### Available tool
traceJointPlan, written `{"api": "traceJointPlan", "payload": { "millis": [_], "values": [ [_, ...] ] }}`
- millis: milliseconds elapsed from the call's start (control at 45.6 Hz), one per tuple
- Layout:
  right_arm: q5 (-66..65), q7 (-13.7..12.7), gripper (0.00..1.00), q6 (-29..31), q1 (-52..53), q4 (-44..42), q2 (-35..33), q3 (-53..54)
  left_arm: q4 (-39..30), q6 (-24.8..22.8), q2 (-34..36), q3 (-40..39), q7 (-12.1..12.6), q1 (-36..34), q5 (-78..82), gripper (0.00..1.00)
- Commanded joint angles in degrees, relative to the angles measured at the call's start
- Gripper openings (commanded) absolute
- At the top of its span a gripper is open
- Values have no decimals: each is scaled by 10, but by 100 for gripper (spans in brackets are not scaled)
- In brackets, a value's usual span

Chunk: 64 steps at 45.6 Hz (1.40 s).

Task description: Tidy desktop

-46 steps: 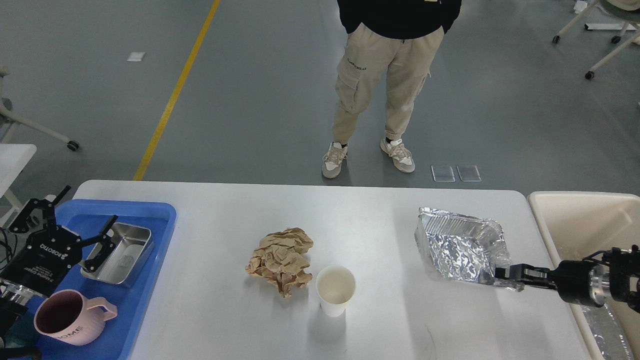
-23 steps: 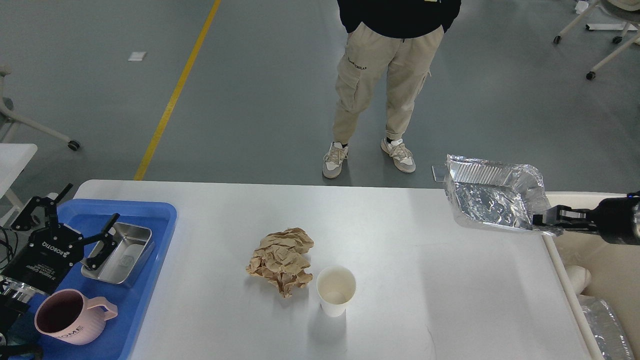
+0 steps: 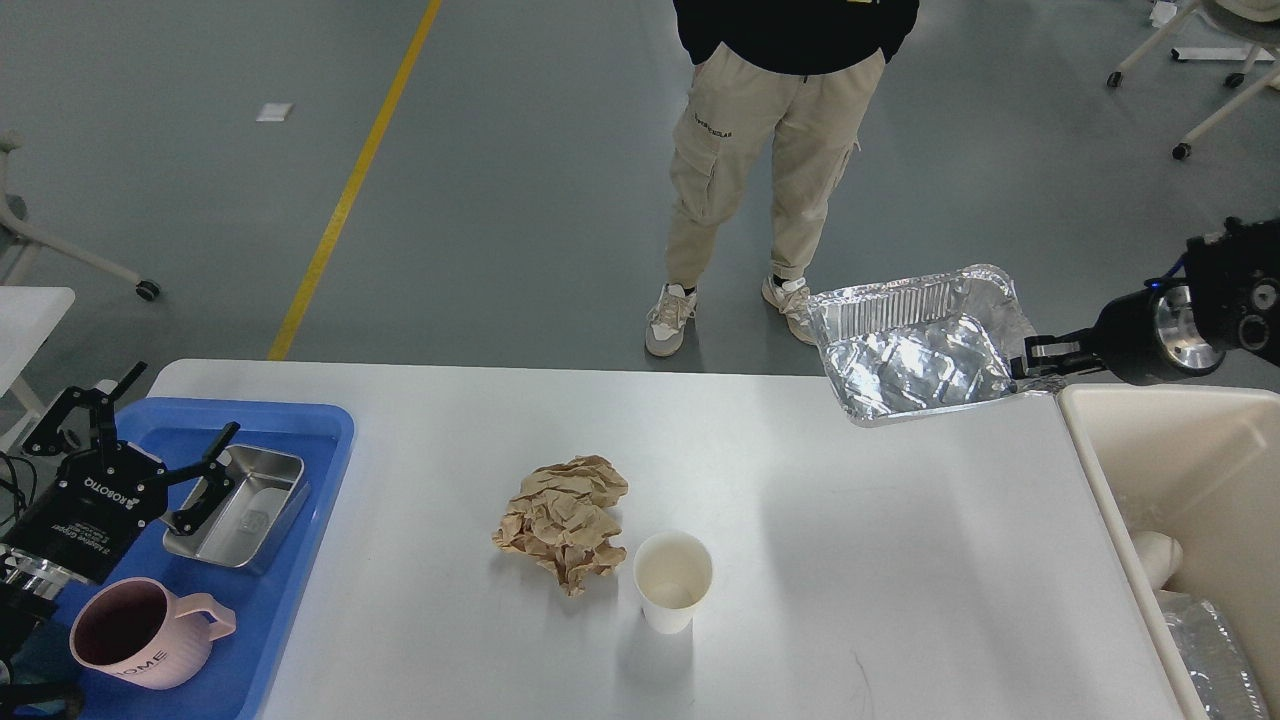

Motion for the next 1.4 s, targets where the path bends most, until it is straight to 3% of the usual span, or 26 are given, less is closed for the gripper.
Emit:
{"api": "traceJointPlan", "payload": {
  "millis": [0,153,482,635,920,1139,1249,1380],
  "values": [
    [34,-17,0,14,10,19,7,0,0,0,1,3,1,-4,1,97],
    [63,-32,0,20,10,57,-3,-2,0,0,1,4,1,-7,9,97],
    [93,-32,0,20,15,103,-10,9,3,0,3,17,4,-14,81,97],
    [93,-31,0,19,20,107,-3,9,6,37,4,17,4,-22,170,97],
    [93,-31,0,19,20,102,24,9,9,52,-1,4,-5,-19,156,97],
    [93,-31,0,19,19,102,22,9,9,71,9,10,7,-20,121,97],
    [93,-30,0,18,19,102,20,9,8,83,40,15,3,-16,123,97],
    [93,-30,0,17,18,102,19,9,-2,82,87,86,-7,-23,127,97]
  ]
}}
